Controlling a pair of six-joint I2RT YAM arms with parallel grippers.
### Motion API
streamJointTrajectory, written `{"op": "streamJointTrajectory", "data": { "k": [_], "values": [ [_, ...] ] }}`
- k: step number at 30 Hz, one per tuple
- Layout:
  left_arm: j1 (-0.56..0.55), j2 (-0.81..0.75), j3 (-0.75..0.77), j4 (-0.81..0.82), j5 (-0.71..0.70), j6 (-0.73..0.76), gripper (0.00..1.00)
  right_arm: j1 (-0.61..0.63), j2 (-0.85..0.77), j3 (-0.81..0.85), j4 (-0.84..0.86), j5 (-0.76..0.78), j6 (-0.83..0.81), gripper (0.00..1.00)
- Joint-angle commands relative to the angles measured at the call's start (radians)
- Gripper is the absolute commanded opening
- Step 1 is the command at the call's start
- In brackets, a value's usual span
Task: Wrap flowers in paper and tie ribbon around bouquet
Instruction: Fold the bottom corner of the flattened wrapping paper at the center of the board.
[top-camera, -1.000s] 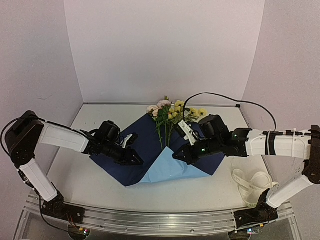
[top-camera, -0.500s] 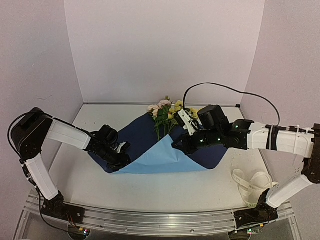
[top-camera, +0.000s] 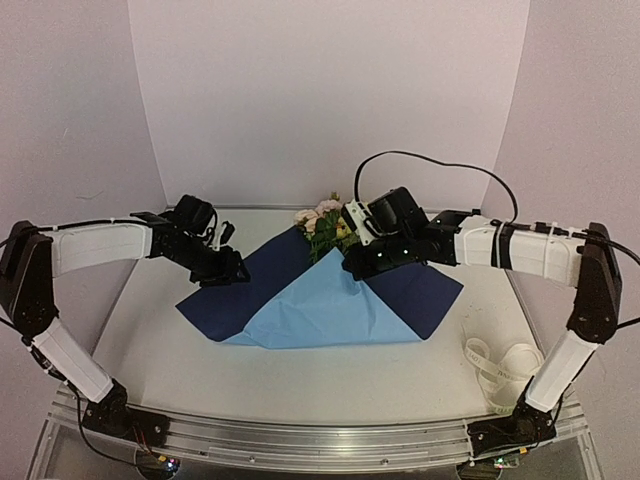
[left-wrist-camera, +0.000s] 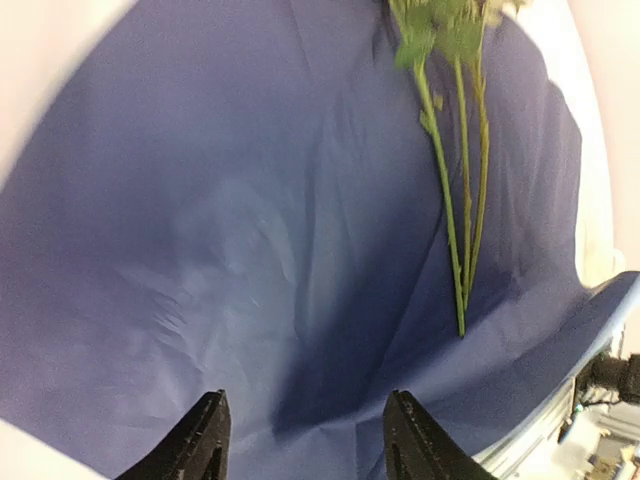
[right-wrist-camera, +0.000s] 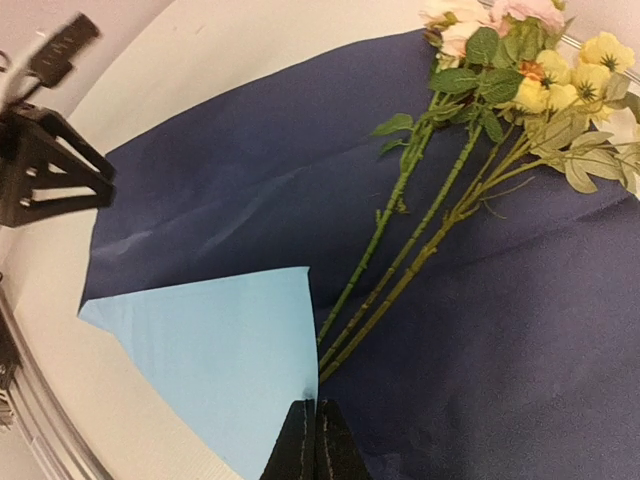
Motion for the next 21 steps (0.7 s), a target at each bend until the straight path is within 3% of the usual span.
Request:
{"op": "streamJointTrajectory", "data": {
  "k": [1,9,21],
  "values": [
    [0.005,-0.063,0.104,-0.024,-0.074,0.043,0.57,-0.026,0.086,0.116,-0.036,0.078,0.002,0.0],
    [-0.024,0.032,0.16,0.112,0.106,0.021,0.53,-0.05,0.241,0.273,-0.07,0.156,-0.022,0.0],
    [-0.148,0.249,0.164,0.31,0.203,-0.071,0.45,-0.058,0.402,0.4,-0.132,0.197,-0.005,0.0]
  ]
}}
